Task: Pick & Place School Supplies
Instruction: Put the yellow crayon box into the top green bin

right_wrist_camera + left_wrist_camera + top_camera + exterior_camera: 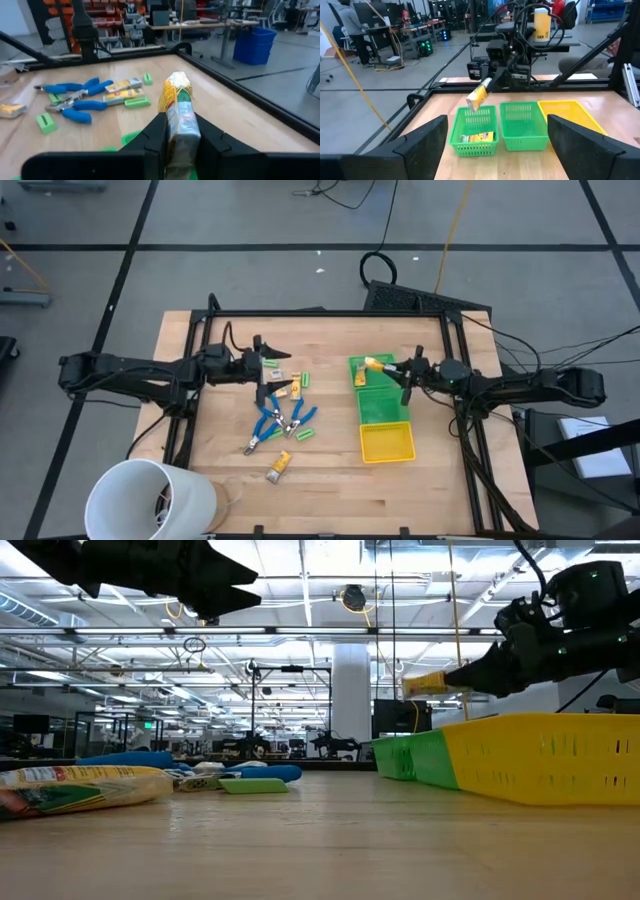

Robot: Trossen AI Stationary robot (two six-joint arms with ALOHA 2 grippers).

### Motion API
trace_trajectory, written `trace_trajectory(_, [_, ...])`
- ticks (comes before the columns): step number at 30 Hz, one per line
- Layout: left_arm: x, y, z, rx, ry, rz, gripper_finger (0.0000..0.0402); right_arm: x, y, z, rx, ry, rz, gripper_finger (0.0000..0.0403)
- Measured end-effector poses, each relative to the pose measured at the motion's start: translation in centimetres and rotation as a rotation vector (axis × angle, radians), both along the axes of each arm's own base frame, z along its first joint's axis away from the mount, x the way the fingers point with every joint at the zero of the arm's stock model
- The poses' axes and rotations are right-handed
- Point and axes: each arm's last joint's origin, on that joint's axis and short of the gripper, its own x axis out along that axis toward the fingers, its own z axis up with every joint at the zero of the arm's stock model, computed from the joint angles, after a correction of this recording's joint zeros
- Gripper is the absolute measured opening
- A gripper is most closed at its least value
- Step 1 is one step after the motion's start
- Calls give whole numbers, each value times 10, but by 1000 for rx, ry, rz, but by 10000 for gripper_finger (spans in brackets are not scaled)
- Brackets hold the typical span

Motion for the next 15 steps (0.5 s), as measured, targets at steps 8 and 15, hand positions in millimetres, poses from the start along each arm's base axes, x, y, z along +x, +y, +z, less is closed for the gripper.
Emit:
trace_trajectory(8, [0,0,0,-7,0,0,340,2,-1,-7,24,48,-2,53])
trace_trajectory(15, [0,0,0,-30,-3,2,340,3,-1,-16,39,121,-3,56])
